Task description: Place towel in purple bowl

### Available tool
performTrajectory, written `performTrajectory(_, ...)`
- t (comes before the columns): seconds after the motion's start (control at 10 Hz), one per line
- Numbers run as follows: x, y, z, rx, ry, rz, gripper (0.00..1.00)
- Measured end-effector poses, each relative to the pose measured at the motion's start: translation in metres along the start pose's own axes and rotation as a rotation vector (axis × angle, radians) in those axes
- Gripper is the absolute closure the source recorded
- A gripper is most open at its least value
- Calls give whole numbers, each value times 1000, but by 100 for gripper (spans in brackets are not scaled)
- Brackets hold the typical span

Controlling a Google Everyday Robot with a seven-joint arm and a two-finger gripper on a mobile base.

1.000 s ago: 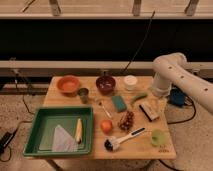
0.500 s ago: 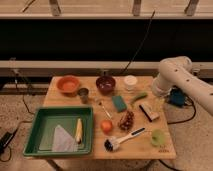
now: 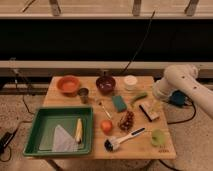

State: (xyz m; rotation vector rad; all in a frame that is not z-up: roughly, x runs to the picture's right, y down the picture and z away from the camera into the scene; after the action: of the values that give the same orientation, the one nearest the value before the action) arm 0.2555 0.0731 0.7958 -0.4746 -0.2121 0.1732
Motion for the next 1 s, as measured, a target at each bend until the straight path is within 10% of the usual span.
performTrajectory(0.4,-13,8,3,99,-76,119,20)
performTrajectory(1.0,-49,45,-5,48,-278,180,20)
